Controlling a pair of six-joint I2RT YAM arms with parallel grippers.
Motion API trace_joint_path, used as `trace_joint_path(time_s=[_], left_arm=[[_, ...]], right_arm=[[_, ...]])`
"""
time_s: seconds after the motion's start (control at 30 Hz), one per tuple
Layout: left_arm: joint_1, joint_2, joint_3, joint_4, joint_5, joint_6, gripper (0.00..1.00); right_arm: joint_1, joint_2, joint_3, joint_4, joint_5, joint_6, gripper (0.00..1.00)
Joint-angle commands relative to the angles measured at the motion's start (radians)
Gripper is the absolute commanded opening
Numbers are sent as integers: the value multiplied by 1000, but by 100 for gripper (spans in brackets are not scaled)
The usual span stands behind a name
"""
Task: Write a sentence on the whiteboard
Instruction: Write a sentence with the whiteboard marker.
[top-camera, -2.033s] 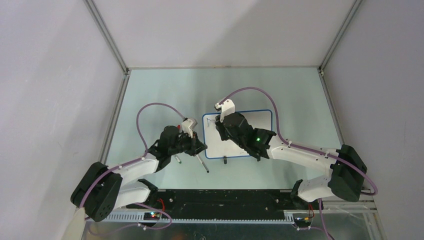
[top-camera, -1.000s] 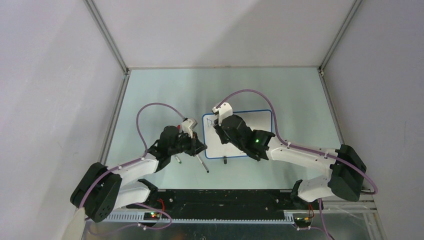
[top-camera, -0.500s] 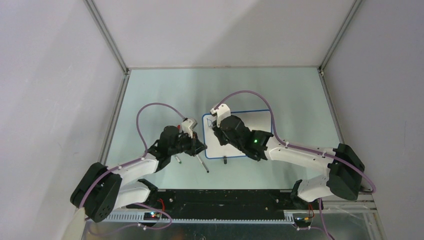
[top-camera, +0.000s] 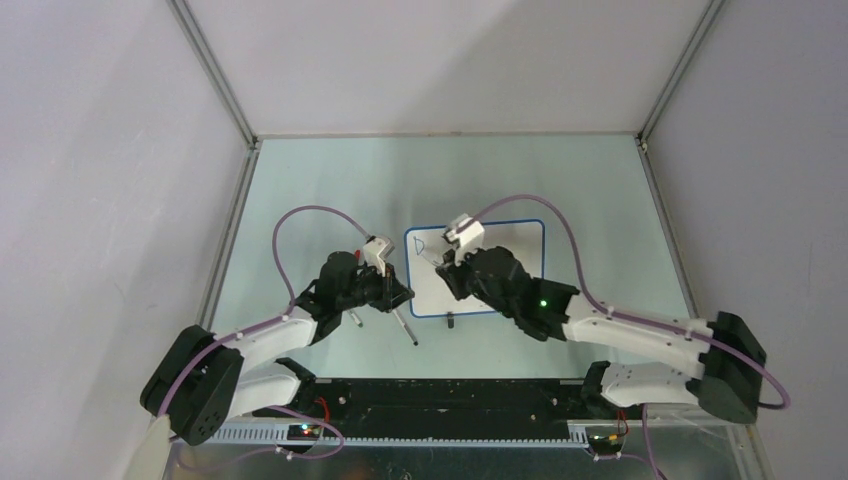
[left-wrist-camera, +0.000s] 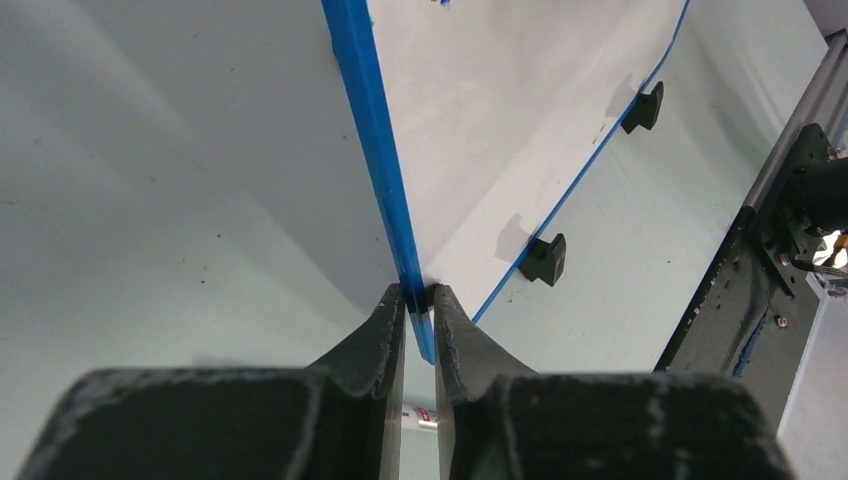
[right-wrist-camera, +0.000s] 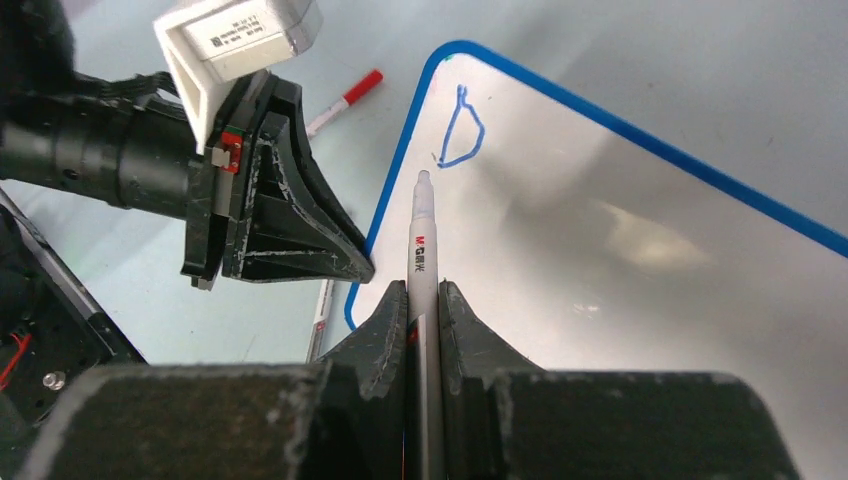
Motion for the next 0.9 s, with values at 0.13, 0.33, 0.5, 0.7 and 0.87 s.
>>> trace_joint_path(time_s=[0.13, 0.33, 0.5, 0.7, 0.87], left_arm=[[-8, -66, 22, 11, -19, 55, 16], [-7, -117, 18, 0, -18, 71, 17], [-7, -194, -1, -6, 2, 52, 18], [-7, -261, 13, -74, -25, 49, 18], [-6, -242, 71, -168, 2, 52, 9]], right_arm=[[6, -176, -158, 273, 67, -26, 0], [11, -162, -206, 350, 103, -23, 0], [21, -141, -232, 407, 98, -24, 0], [34, -130, -237, 440, 118, -49, 0], [35, -111, -237, 462, 128, -95, 0]])
